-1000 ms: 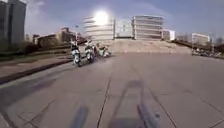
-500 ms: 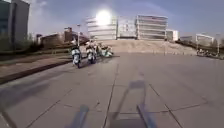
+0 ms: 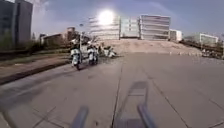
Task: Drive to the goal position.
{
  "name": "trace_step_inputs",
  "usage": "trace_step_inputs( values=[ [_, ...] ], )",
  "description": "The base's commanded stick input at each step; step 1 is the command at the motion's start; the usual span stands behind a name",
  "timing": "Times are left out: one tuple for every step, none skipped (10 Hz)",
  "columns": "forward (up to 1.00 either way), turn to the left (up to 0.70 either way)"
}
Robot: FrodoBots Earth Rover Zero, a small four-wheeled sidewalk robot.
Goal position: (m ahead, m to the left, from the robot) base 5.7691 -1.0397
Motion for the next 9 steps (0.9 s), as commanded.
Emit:
trace_step_inputs(
  values=[
    [0.70, 0.10],
    [0.70, -0.07],
    [0.70, -0.14],
    [0.70, -0.14],
    [0.70, -0.14],
    [0.70, -0.14],
    [0.70, -0.14],
    [0.70, -0.14],
    [0.70, -0.14]
  ],
)
